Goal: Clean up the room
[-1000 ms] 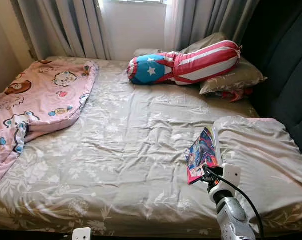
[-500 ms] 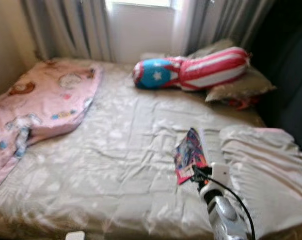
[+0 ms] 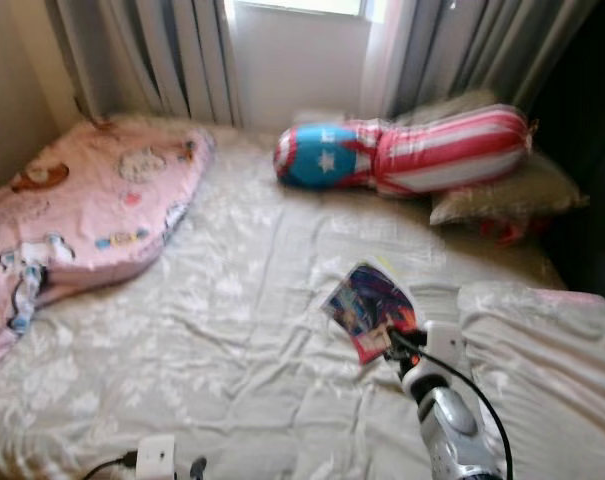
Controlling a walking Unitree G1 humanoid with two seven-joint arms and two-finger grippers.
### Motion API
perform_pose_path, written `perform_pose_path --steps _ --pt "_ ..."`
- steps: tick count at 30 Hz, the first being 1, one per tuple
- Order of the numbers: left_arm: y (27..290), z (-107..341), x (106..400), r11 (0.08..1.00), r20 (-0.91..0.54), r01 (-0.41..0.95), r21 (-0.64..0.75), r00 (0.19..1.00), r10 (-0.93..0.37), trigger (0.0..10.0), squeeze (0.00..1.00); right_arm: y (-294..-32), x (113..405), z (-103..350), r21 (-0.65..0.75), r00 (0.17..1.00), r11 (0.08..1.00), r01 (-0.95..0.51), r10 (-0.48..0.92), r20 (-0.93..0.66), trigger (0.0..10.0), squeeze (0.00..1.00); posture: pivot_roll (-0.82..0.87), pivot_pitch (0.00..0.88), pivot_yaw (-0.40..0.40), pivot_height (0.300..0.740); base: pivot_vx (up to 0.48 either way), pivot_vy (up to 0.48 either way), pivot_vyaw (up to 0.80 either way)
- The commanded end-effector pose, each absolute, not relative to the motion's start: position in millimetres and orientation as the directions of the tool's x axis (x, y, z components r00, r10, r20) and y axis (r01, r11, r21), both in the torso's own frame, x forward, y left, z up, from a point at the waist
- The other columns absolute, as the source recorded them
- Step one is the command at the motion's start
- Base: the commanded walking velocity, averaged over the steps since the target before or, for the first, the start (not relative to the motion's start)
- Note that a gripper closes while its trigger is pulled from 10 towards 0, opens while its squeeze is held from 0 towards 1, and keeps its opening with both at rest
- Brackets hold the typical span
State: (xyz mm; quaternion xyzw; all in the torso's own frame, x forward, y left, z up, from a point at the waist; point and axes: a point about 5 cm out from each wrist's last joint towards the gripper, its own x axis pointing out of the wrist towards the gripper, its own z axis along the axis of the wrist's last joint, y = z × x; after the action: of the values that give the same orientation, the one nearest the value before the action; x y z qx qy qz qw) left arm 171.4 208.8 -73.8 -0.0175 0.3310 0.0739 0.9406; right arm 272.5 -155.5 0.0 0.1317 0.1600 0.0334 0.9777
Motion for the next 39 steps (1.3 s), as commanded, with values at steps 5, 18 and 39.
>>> perform_pose_path --steps 5,18,39 --pt "212.0 -66.5 179.5 0.986 -0.57 -0.164 0.004 0.81 0.137 10.0 0.0 -155.5 277.3 7.1 0.282 0.957 0.959 -0.036 0.114 -0.267 10.0 0.0 0.06 0.0 -0.091 0.723 0.0 0.0 0.0" --pt "216.3 -27.9 205.2 0.984 -0.29 -0.177 -0.005 0.942 0.168 10.0 0.0 -149.0 275.1 10.4 0.329 0.956 0.94 -0.089 0.173 -0.236 10.0 0.0 0.06 0.004 -0.082 0.723 0.0 0.0 0.0" --pt "203.2 15.7 222.9 0.994 -0.099 -0.112 0.0 0.989 0.112 10.0 0.0 -140.4 272.4 9.2 0.326 0.933 0.933 -0.15 0.243 -0.265 10.0 0.0 0.04 0.0 -0.071 0.698 0.0 0.0 0.0"
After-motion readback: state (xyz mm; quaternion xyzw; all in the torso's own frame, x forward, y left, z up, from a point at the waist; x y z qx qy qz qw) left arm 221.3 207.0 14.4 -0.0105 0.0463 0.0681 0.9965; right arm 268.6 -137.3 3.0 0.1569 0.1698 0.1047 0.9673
